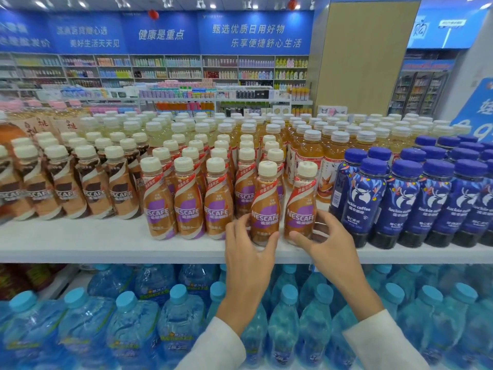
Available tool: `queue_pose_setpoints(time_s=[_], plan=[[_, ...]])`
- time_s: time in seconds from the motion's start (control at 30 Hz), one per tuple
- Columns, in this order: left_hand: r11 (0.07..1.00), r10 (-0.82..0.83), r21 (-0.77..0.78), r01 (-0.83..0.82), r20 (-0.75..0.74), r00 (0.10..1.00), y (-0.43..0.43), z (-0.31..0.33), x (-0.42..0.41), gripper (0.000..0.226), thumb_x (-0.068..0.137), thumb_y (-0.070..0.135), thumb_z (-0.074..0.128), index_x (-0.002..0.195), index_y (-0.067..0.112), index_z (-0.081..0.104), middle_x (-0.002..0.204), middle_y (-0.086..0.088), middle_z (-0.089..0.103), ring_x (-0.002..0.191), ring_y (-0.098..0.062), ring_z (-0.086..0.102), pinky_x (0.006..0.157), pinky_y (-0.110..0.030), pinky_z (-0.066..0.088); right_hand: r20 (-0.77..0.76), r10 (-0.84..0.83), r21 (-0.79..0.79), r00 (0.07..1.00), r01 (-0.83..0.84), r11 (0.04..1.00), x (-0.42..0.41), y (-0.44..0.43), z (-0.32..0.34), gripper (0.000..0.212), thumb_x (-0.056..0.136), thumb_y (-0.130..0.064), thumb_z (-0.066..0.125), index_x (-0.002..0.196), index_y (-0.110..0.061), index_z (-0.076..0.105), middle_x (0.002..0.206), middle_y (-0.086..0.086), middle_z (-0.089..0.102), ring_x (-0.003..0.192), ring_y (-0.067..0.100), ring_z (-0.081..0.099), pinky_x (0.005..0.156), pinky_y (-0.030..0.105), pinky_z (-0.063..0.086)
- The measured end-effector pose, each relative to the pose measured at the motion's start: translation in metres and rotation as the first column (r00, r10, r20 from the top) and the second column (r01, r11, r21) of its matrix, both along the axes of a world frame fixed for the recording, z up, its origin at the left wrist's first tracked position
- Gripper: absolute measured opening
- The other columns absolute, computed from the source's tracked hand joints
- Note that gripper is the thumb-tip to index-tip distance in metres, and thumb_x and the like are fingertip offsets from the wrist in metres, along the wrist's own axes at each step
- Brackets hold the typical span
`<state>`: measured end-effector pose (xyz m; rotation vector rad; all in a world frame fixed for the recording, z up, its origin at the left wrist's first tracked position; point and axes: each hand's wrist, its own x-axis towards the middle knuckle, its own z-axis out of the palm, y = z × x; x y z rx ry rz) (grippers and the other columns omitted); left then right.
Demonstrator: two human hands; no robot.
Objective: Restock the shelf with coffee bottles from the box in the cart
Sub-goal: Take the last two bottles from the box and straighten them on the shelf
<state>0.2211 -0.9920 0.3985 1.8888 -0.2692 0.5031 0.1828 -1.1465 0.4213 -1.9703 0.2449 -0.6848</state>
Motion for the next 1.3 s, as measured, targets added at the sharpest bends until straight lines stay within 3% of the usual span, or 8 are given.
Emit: queue_pose_setpoints(time_s=[0.13, 0.33, 0.53, 0.63, 0.77, 1.0, 1.2, 1.3], plan=[[0.999, 0.038, -0.031, -0.038, 0.01, 0.999, 0.001, -0.003, -0.01, 0.062, 0.09, 0.045, 0.071, 0.142, 0.025, 0.044, 0.13, 0.012, 0.048, 0.121, -0.002, 0.044, 0.104, -0.026, 0.045, 0.0, 0.014, -0.032, 1.0, -0.014, 0.999, 0.003, 0.008, -0.003, 0.063, 0.078, -0.025, 0.087, 0.133, -0.027, 0.056, 0.119, -0.01, 0.062, 0.098, -0.009, 0.059, 0.07, 0.004, 0.047], [0.992, 0.121, -0.041, -0.118, 0.072, 0.99, 0.008, -0.005, -0.005, 0.054, 0.09, 0.039, 0.073, 0.135, 0.019, 0.051, 0.123, 0.01, 0.052, 0.115, -0.01, 0.053, 0.098, -0.033, 0.051, 0.011, 0.055, -0.029, 0.998, -0.055, 0.998, 0.016, 0.027, -0.001, 0.062, 0.079, -0.025, 0.086, 0.134, -0.025, 0.058, 0.12, -0.009, 0.06, 0.099, -0.008, 0.059, 0.075, 0.007, 0.048], [0.987, 0.162, -0.021, -0.161, 0.127, 0.979, 0.005, -0.009, -0.002, 0.053, 0.091, 0.033, 0.073, 0.134, 0.015, 0.049, 0.132, 0.007, 0.036, 0.119, -0.019, 0.054, 0.096, -0.03, 0.053, 0.017, 0.059, -0.001, 0.998, -0.059, 0.998, 0.023, 0.029, -0.001, 0.06, 0.08, -0.019, 0.085, 0.133, -0.025, 0.058, 0.115, -0.007, 0.059, 0.096, -0.011, 0.058, 0.072, 0.002, 0.047], [0.987, 0.163, -0.02, -0.162, 0.104, 0.981, 0.003, -0.01, 0.0, 0.053, 0.093, 0.034, 0.07, 0.136, 0.016, 0.047, 0.135, 0.003, 0.042, 0.124, -0.018, 0.052, 0.099, -0.031, 0.052, 0.002, 0.056, -0.023, 0.998, -0.056, 0.998, 0.024, 0.03, -0.001, 0.063, 0.081, -0.023, 0.084, 0.136, -0.026, 0.055, 0.116, -0.01, 0.057, 0.095, -0.012, 0.056, 0.073, 0.005, 0.047], [0.983, 0.182, -0.011, -0.182, 0.09, 0.979, 0.0, -0.009, -0.001, 0.05, 0.094, 0.032, 0.069, 0.136, 0.013, 0.048, 0.131, -0.001, 0.049, 0.121, -0.015, 0.052, 0.094, -0.021, 0.044, -0.012, 0.053, -0.039, 0.999, -0.053, 0.998, 0.026, 0.031, 0.0, 0.065, 0.082, -0.027, 0.083, 0.139, -0.027, 0.053, 0.118, -0.011, 0.056, 0.097, -0.006, 0.057, 0.086, 0.015, 0.049], [0.972, 0.217, 0.06, -0.229, 0.163, 0.963, -0.001, -0.013, 0.006, 0.043, 0.095, 0.028, 0.068, 0.13, 0.008, 0.053, 0.123, -0.004, 0.052, 0.114, -0.018, 0.055, 0.089, -0.024, 0.048, -0.017, 0.043, -0.061, 0.999, -0.044, 0.997, 0.026, 0.033, -0.002, 0.066, 0.083, -0.03, 0.082, 0.142, -0.027, 0.051, 0.119, -0.012, 0.054, 0.104, 0.002, 0.056, 0.088, 0.017, 0.049], [0.972, 0.224, 0.038, -0.234, 0.171, 0.959, -0.005, -0.017, 0.008, 0.045, 0.095, 0.03, 0.066, 0.132, 0.008, 0.051, 0.125, -0.004, 0.05, 0.117, -0.017, 0.052, 0.093, -0.025, 0.046, -0.02, 0.04, -0.06, 0.999, -0.041, 0.997, 0.028, 0.033, -0.003, 0.066, 0.083, -0.031, 0.082, 0.141, -0.028, 0.051, 0.118, -0.012, 0.055, 0.103, 0.001, 0.057, 0.086, 0.014, 0.048], [0.971, 0.225, 0.036, -0.236, 0.189, 0.956, -0.006, -0.018, 0.009, 0.046, 0.094, 0.029, 0.068, 0.131, 0.008, 0.051, 0.125, -0.006, 0.051, 0.117, -0.018, 0.053, 0.093, -0.026, 0.048, -0.009, 0.035, -0.077, 0.999, -0.035, 0.996, 0.028, 0.035, -0.004, 0.064, 0.084, -0.031, 0.081, 0.141, -0.029, 0.051, 0.115, -0.013, 0.053, 0.098, -0.006, 0.056, 0.075, 0.005, 0.045]])
